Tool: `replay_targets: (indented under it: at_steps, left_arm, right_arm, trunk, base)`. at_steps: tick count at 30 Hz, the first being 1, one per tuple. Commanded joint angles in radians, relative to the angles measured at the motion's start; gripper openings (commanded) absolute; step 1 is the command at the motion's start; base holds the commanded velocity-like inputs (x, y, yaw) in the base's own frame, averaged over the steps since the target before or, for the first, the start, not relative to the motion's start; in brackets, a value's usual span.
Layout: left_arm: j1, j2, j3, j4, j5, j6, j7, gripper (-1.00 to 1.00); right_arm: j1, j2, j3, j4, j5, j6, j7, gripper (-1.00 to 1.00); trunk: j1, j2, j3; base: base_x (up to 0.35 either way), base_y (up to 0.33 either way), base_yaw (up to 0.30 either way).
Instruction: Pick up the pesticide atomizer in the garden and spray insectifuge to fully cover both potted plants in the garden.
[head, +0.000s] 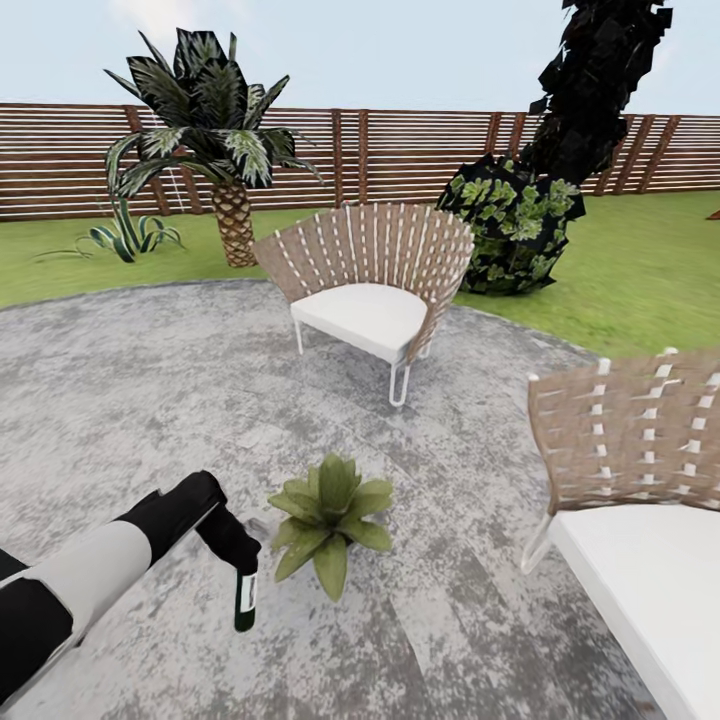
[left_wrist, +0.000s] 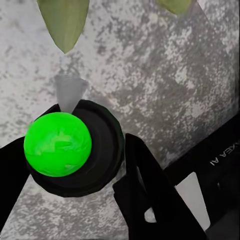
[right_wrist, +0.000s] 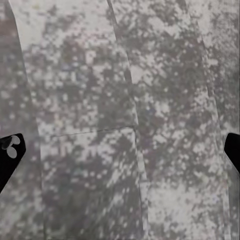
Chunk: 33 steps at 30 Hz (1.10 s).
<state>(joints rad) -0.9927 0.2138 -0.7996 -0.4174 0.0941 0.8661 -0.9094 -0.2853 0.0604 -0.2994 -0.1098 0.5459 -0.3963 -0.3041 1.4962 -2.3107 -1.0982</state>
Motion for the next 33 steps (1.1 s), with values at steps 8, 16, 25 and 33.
replay_targets:
  at_steps: [8, 16, 25, 33]
  left_arm:
    - [-0.001, 0.002, -0.004, -0.032, -0.250, 0.006, -0.270, -1.00]
    - [0.007, 0.002, -0.008, -0.058, -0.256, 0.005, -0.278, -1.00]
    - [0.016, 0.063, -0.007, -0.060, -0.261, -0.005, -0.276, -1.00]
    - [0.019, -0.003, -0.006, -0.067, -0.260, 0.005, -0.276, -1.00]
  right_arm:
    - [0.000, -0.001, -0.007, 0.001, 0.011, -0.002, -0.004, 1.00]
    - [0.000, -0.001, -0.007, 0.001, 0.010, -0.002, -0.004, 1.00]
    - [0.000, -0.001, -0.007, 0.001, 0.010, -0.002, -0.004, 1.00]
    - [0.000, -0.002, -0.007, 0.001, 0.010, -0.002, -0.004, 1.00]
  trunk:
    - [0.000, 0.000, -0.001]
    - [0.000, 0.000, -0.001]
    - [0.000, 0.000, -0.001]
    - [0.000, 0.000, -0.001]
  base:
    - [0.033, 0.000, 0.000]
    - [0.000, 0.000, 0.000]
    - [0.000, 0.000, 0.000]
    - [0.000, 0.000, 0.000]
